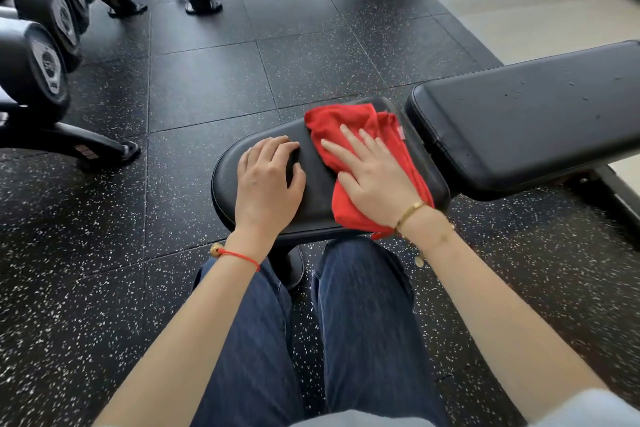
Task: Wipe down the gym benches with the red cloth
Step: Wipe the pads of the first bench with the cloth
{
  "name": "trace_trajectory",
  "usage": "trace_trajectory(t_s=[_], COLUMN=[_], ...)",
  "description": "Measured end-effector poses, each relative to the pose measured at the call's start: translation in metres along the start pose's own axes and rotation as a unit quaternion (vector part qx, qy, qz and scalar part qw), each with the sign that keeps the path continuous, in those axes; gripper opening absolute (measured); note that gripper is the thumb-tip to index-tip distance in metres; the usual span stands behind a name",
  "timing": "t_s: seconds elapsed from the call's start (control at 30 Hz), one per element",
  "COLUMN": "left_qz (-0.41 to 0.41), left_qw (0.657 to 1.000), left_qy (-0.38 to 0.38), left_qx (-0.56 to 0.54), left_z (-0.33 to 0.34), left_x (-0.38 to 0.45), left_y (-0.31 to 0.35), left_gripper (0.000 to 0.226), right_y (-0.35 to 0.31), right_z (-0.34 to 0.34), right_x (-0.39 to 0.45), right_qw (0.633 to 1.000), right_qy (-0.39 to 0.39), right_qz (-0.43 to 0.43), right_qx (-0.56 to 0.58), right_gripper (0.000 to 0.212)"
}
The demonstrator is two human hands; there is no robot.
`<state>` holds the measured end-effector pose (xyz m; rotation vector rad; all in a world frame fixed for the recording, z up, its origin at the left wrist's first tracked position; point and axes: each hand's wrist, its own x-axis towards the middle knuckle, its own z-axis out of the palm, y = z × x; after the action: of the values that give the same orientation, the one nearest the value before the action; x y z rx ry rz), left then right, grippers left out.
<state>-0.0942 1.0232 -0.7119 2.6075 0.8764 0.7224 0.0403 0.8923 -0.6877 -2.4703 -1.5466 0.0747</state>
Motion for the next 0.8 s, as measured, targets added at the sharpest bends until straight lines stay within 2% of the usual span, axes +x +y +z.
trace_trajectory(t_s=[0.17, 0.3, 0.37, 0.5, 0.67, 0.8], left_qz=[0.000, -0.006, -0.008, -0.016, -0.016, -0.017], left_qw=[1.000, 1.000, 1.000, 1.000, 1.000, 1.000], left_qy=[-0.002, -0.014, -0.017, -0.008, -0.004, -0.004], left_qx=[-0.008, -0.005, -0.005, -0.022, -0.021, -0.022], left_z=[-0.001, -0.003, -0.003, -0.005, -0.006, -0.005], left_x=[-0.001, -0.002, -0.002, -0.002, -0.002, -0.002], left_y=[0.000, 0.003, 0.004, 0.004, 0.002, 0.003], left_gripper=[0.035, 0.036, 0.037, 0.034, 0.033, 0.033], right_y=[0.021, 0.041, 0.041, 0.016, 0.005, 0.034], right_z=[-0.005, -0.005, -0.006, -0.001, 0.000, -0.006], right_x=[-0.021, 0.027, 0.053, 0.060, -0.001, -0.009], right_qw=[0.999, 0.993, 0.991, 0.996, 1.000, 0.998], right_qy=[0.018, 0.008, -0.004, -0.013, -0.001, 0.012], right_qz=[0.030, 0.119, 0.136, 0.084, -0.015, 0.046], right_qx=[0.030, 0.011, 0.005, 0.019, 0.026, 0.039], right_gripper=[0.055, 0.054, 0.054, 0.055, 0.056, 0.054])
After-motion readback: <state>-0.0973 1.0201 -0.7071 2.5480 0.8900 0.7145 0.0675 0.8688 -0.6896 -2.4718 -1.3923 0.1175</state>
